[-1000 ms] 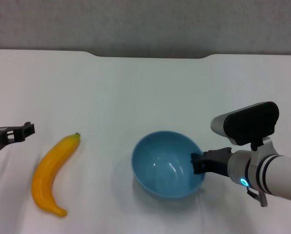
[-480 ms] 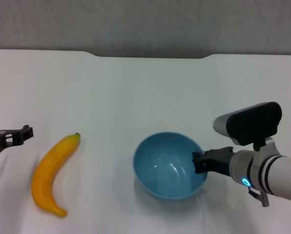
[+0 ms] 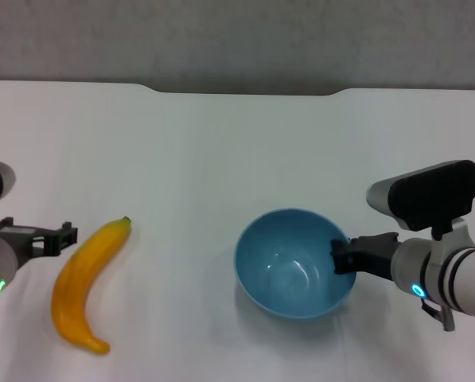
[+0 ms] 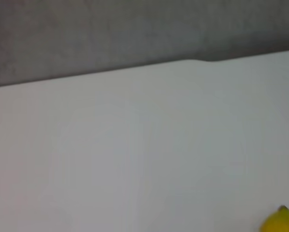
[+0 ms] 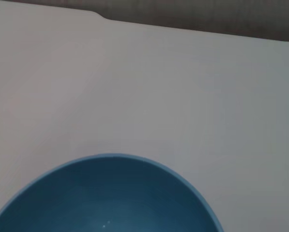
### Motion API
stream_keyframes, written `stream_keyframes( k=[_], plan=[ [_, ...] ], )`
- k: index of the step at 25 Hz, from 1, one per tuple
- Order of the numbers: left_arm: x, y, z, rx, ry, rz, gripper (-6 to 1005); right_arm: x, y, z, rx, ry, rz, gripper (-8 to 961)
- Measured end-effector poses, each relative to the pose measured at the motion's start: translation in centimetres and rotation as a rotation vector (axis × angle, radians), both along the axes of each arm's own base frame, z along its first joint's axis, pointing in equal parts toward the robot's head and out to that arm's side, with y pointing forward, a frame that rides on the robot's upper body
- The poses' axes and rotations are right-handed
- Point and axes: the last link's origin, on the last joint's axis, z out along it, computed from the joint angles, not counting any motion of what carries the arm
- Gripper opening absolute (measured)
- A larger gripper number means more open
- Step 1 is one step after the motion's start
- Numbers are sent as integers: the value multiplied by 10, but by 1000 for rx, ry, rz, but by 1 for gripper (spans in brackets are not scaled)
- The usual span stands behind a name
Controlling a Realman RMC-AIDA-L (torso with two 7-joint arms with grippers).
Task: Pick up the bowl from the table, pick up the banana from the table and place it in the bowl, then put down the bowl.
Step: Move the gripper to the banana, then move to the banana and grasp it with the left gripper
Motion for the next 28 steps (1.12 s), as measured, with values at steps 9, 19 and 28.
stream_keyframes(
  k=[9, 19, 28],
  plan=[
    [-12, -4, -14, -37, -29, 47, 890, 2, 1, 4, 12, -2, 2, 46],
    [-14, -6, -26, -63, -71, 48, 890, 3, 2, 5, 13, -16, 13, 43],
    [-20, -8, -37, -89, -71, 40, 890, 2, 2, 5, 13, -17, 16, 43]
  ],
)
